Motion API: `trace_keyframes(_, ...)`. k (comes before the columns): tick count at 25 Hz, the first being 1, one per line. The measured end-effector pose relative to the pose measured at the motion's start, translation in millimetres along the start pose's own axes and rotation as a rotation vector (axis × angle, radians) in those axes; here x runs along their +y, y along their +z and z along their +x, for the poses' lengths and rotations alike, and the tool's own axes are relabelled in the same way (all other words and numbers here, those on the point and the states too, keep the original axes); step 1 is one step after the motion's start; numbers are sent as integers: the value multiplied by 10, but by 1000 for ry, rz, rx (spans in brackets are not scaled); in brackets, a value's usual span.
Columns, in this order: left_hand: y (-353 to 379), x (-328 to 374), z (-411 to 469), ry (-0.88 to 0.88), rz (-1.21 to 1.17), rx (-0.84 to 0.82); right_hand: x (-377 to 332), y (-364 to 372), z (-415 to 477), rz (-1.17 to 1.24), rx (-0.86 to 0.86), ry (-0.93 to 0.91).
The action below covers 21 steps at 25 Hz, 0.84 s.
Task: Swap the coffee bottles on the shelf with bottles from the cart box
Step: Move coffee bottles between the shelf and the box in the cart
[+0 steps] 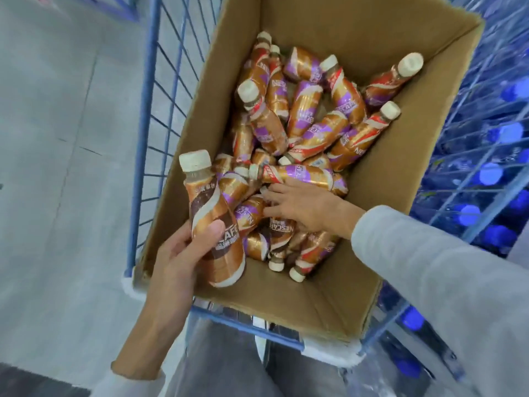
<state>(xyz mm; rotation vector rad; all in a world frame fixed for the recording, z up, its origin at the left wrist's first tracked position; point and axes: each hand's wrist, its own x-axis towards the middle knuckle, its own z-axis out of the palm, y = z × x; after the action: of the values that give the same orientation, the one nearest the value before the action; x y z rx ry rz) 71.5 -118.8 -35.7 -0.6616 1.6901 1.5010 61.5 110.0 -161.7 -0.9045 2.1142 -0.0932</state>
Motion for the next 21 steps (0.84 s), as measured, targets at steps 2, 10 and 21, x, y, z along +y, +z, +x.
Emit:
trace_keyframes(2, 0, -50, 15, 2, -3, 23, 13, -16, -26, -32, -50, -25)
trace_keyframes(10, -31, 244, -138, 28, 35, 20, -209, -344, -763, 339, 245, 249)
trace_keyframes(21, 293, 1708, -998, 311, 181, -344, -1879, -1197, -2099, 1729, 1250, 1054)
